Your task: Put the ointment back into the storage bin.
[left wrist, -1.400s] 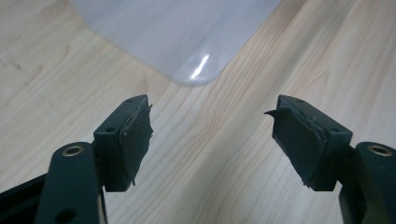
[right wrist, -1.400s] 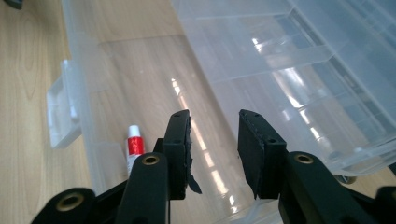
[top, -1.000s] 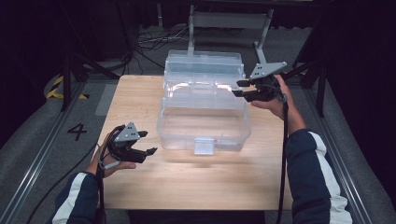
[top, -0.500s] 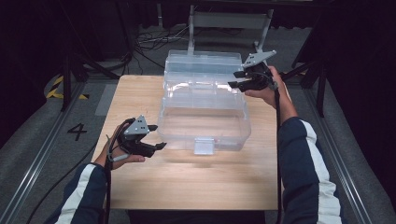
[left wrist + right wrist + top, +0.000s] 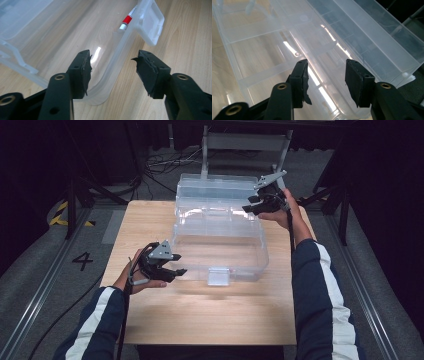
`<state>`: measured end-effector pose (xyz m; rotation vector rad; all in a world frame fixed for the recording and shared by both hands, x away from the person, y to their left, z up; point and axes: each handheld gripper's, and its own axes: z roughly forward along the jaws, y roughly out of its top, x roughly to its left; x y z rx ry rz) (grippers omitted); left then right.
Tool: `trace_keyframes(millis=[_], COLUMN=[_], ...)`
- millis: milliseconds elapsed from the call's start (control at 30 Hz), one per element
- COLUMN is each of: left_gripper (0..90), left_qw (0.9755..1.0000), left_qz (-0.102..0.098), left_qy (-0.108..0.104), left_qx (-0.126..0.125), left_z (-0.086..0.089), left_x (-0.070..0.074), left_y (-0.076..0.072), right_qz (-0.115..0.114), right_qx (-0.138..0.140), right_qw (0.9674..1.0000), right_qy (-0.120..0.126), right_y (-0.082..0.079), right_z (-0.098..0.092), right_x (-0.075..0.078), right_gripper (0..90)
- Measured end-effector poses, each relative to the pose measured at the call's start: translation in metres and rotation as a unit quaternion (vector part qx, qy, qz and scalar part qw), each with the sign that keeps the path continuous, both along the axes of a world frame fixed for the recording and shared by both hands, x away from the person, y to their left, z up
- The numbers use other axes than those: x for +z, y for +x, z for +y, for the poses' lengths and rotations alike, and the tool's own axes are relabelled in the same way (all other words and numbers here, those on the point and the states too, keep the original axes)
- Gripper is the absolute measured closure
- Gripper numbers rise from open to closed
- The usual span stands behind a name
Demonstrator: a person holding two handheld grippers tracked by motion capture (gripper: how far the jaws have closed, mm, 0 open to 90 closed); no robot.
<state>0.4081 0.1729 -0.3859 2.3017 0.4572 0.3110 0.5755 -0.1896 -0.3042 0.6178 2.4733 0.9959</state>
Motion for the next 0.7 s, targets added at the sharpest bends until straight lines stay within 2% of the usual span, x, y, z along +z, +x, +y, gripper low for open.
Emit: trace_keyframes(millis=[233,367,500,633,700], left_gripper=[51.9,56.8,61.9,67.8,70.9], left_qw=[0.9996,0.9979,0.9968,0.9962,0.9955], left_qz=[0.006,0.01,0.013,0.007,0.007], left_qy=[0.021,0.058,0.074,0.085,0.092], left_qx=[-0.017,-0.028,-0.026,-0.019,-0.024], left_z=[-0.012,-0.019,-0.022,-0.023,-0.025], left_x=[-0.006,-0.012,-0.016,-0.017,-0.017], left_y=[0.005,0.009,0.011,0.013,0.014], right_qz=[0.012,0.013,0.013,0.015,0.016], right_qx=[0.0,0.003,0.004,0.008,0.009], right_qw=[0.9999,0.9999,0.9999,0.9998,0.9997], right_qy=[-0.008,0.0,-0.004,-0.01,-0.015], right_y=[0.003,0.002,0.002,0.001,0.0], right_z=[0.0,0.0,0.001,0.001,0.001], right_x=[-0.005,-0.006,-0.005,-0.003,-0.003], right_gripper=[57.4,61.8,64.6,65.6,66.7])
